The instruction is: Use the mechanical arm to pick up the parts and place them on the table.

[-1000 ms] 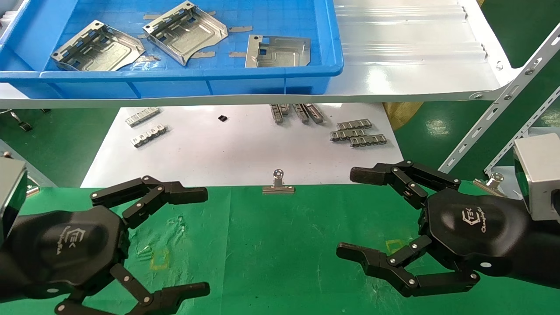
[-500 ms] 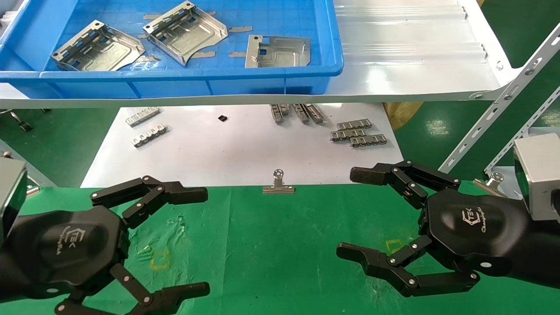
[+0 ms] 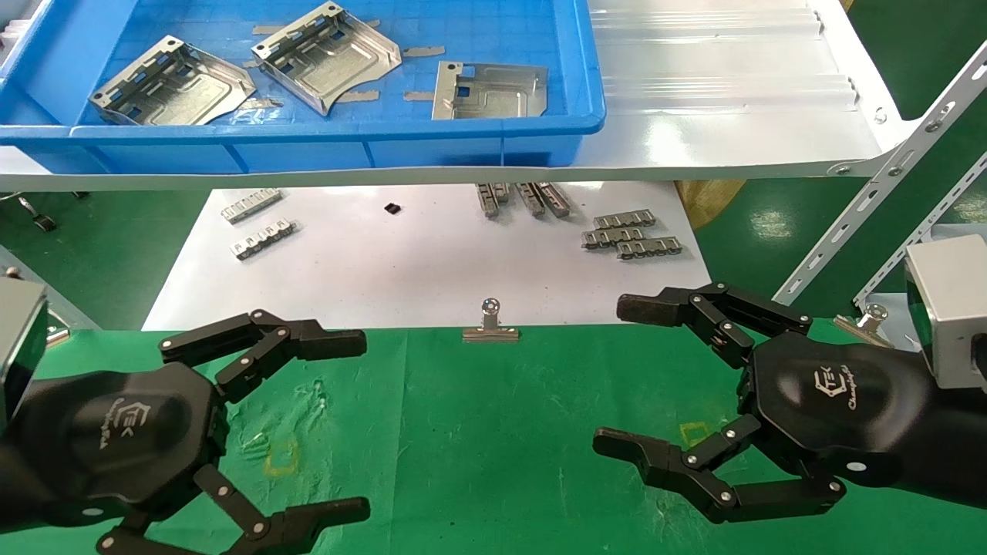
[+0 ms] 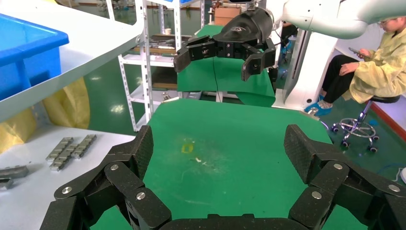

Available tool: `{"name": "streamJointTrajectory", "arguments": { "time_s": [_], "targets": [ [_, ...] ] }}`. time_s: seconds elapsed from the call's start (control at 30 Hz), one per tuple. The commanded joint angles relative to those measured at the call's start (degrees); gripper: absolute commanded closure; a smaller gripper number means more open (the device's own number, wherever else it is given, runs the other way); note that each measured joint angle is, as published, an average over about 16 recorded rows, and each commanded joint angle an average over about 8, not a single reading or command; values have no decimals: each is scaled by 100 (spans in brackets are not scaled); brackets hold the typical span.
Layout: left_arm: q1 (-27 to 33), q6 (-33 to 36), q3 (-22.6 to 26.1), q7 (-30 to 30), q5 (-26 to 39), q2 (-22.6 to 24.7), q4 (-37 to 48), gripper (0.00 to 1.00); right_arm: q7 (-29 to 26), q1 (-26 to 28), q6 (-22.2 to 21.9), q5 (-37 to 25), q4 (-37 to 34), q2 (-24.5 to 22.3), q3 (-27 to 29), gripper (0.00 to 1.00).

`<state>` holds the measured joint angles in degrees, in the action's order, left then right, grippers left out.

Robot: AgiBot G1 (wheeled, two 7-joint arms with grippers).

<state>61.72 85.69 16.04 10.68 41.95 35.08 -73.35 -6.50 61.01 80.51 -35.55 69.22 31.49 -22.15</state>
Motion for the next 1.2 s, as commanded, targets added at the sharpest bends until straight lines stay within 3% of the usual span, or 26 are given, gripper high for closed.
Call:
{"name": "streamJointTrajectory", "arguments": {
  "time_s": [0.03, 0.23, 1.2],
  "targets": [
    [0, 0, 0, 0, 0, 0, 0, 0, 0, 0, 0, 0, 0, 0, 0, 25],
    [0, 0, 0, 0, 0, 0, 0, 0, 0, 0, 0, 0, 0, 0, 0, 100],
    [2, 1, -2, -1, -3, 0, -5, 0, 0, 0, 0, 0, 0, 0, 0, 100]
  ]
}}
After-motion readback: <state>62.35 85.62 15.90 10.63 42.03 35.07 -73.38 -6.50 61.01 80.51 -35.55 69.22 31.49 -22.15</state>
